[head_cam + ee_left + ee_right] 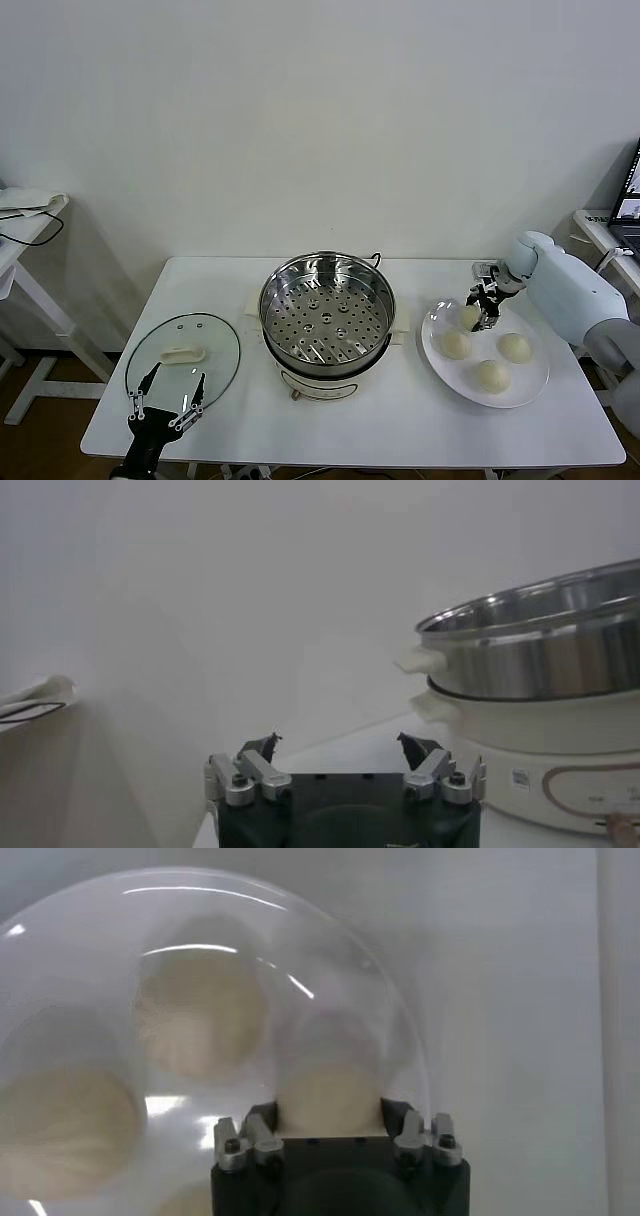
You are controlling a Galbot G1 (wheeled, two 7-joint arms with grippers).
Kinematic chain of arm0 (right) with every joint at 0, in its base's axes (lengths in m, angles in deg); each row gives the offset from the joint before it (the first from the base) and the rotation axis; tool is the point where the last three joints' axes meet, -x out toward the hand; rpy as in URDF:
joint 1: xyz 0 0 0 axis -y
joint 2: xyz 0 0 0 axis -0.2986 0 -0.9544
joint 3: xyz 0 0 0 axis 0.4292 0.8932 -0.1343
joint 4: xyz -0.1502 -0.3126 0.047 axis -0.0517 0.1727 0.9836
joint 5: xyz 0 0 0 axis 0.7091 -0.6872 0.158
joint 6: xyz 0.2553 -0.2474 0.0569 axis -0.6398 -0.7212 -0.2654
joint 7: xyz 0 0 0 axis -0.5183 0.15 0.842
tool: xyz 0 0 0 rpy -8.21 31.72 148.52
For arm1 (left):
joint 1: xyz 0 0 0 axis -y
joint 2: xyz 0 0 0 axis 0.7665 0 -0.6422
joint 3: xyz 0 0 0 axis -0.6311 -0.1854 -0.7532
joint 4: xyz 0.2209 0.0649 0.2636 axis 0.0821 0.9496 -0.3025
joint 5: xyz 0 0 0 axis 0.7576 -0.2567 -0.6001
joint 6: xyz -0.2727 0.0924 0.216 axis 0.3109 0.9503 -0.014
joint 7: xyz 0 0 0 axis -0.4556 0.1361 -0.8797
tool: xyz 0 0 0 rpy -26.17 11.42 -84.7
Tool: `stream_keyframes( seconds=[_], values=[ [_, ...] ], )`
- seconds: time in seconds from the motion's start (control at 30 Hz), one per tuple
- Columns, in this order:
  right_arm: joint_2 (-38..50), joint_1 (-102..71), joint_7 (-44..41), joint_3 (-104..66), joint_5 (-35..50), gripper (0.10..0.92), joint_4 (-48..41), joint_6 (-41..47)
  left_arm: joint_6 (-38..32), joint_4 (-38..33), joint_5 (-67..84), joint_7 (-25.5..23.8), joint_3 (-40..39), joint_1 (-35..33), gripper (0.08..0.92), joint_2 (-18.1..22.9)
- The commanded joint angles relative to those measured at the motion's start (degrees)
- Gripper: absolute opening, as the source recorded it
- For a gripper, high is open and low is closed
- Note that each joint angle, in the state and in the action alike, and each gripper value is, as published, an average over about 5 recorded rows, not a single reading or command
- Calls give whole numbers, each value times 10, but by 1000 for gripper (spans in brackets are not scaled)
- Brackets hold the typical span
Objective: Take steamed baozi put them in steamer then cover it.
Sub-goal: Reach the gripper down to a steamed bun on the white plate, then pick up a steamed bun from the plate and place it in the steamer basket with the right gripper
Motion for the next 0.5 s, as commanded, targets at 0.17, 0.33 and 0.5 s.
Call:
stream_keyframes(
  seconds=[0.17,0.33,0.5],
  values=[
    [45,49,-9,53,45,648,102,2,1,-4,1,1,0,0,823,-3],
    [74,164,-17,145,102,660,216,-55,2,-6,2,2,-1,3,823,-8],
    [49,295,-19,234,119,677,311,-153,2,-7,2,2,-2,4,823,-11]
  ],
)
